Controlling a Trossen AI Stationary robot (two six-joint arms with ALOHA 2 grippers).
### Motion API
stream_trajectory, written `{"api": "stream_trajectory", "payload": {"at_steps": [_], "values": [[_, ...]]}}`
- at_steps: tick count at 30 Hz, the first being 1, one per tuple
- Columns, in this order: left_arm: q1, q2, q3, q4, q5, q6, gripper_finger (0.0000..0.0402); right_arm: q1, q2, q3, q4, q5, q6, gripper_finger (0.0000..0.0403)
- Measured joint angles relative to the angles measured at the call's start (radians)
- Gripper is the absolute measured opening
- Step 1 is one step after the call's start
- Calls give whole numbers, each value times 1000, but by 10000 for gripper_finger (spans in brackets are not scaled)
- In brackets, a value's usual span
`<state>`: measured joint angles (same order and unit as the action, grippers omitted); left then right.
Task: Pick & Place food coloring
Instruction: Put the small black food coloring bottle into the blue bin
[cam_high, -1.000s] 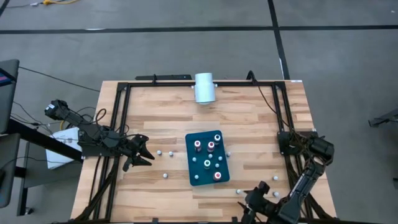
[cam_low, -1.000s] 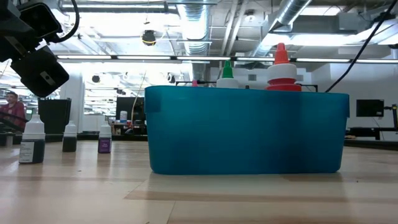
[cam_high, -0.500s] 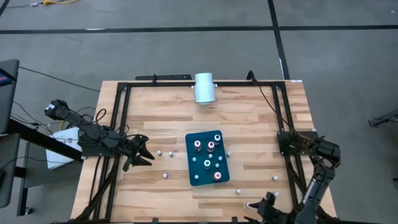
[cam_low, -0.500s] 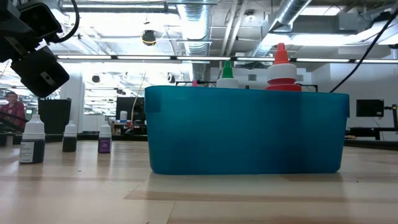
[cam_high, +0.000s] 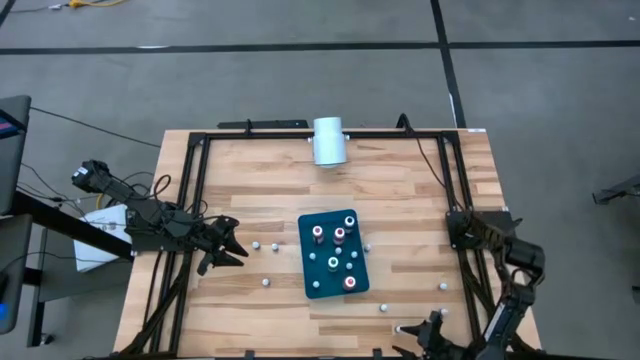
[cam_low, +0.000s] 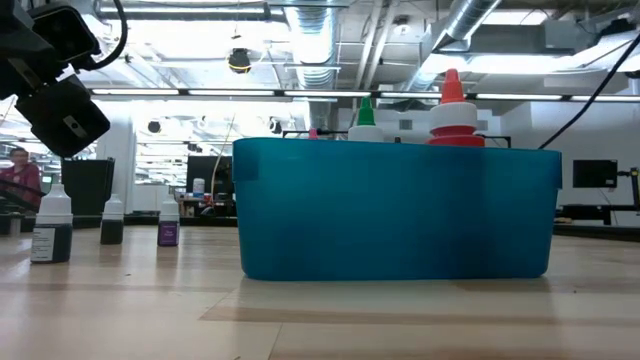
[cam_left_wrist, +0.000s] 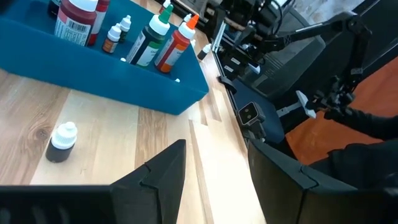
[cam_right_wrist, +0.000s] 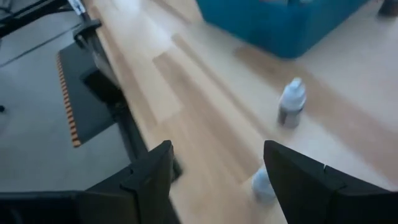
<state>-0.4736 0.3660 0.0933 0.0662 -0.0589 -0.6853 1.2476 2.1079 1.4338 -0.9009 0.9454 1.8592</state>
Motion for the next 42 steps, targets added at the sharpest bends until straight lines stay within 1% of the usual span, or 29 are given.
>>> {"api": "stream_trajectory", "payload": {"at_steps": [3, 7, 10, 18, 24, 27, 31, 42], "values": [[0, 0, 0, 0, 0, -2, 165, 6, 32, 0, 28, 2, 10, 240], [0, 0, 0, 0, 0, -6, 165, 22, 45, 0, -11, 8, 67, 240], [0, 0, 0, 1, 0, -14, 165, 27, 47, 0, -44, 8, 71, 240], [0, 0, 0, 2, 1, -37, 165, 29, 47, 0, -67, 55, 79, 240], [0, 0, 0, 2, 0, -37, 165, 36, 47, 0, -76, 20, 88, 240], [0, 0, 0, 2, 0, -37, 165, 48, 47, 0, -119, -1, 136, 240], [0, 0, 0, 2, 0, -37, 165, 47, 56, 1, -174, -2, 168, 240], [0, 0, 0, 3, 0, -37, 165, 26, 85, 1, -118, -4, 160, 240]]}}
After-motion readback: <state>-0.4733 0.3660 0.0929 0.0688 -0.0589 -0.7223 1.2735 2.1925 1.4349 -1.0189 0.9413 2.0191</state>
